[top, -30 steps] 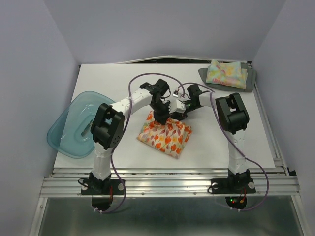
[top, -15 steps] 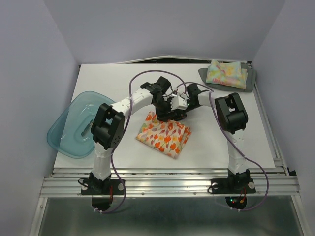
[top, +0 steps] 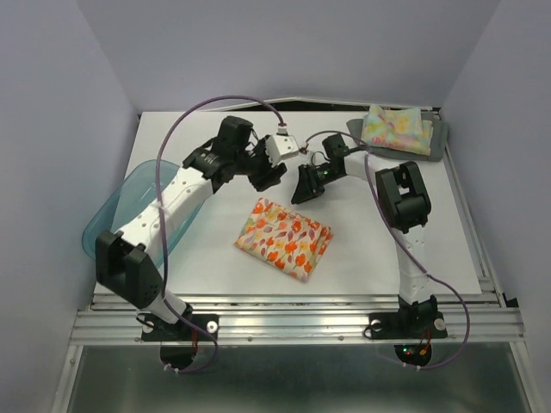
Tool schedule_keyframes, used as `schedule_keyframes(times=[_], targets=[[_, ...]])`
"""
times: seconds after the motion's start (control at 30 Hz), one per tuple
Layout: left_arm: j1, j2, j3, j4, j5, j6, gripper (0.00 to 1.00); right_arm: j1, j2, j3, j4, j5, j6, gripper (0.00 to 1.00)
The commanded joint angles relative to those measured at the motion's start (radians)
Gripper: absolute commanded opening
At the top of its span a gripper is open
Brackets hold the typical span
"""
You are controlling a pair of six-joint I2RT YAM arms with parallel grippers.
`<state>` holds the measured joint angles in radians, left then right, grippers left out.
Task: Fold and stack the skirts
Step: Fold the skirt
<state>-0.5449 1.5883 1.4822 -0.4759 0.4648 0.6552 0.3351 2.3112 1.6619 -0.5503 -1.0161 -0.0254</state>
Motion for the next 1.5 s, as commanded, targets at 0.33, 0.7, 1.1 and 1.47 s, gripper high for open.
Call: schedule_keyframes(times=[0.33,0.7,1.1,1.47], targets=[[-0.010,0.011,-0.488,0.446,0.379,-0.655,0.45,-0.071,-0.206,0.130,0.010,0.139,0.179,0.72],[0.054,0.337,-0.493,0.879,0.213,-1.150,0.33,-0.247,-0.535,-0.295,0.012,0.157,0.234,0.95],[0.080,0.440,-0.405,0.985,0.077,-1.365,0.30,-0.260,-0.648,-0.434,0.166,-0.023,0.466,0.70],[0.195,0.139,-0.508,0.936,0.213,-1.277,0.31,-0.035,-0.556,-0.623,1.032,-0.055,1.054,0.51]])
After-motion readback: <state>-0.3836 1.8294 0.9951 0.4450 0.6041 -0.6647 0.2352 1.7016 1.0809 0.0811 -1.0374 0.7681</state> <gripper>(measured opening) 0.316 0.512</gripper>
